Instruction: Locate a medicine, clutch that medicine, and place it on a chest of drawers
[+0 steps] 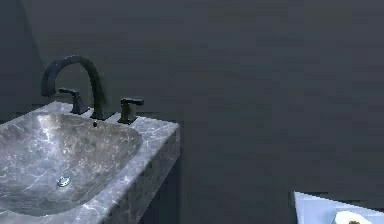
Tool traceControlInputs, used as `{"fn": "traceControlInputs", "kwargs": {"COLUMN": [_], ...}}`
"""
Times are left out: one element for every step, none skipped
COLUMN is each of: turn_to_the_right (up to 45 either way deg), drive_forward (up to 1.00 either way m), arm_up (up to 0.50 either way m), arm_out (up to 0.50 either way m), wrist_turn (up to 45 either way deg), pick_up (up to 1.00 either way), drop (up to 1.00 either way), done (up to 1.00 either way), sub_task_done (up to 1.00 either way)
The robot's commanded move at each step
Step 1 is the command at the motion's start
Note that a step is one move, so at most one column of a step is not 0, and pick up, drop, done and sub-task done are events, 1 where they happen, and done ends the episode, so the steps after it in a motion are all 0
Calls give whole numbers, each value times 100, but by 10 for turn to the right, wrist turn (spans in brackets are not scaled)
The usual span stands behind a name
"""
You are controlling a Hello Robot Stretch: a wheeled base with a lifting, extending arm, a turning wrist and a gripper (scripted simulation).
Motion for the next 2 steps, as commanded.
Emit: {"fn": "traceControlInputs", "kwargs": {"turn_to_the_right": [0, 0], "drive_forward": [0, 0], "arm_up": [0, 0], "arm_out": [-10, 0], "wrist_turn": [0, 0], "pick_up": [0, 0], "drop": [0, 0], "done": [0, 100], "sub_task_done": [0, 0]}}
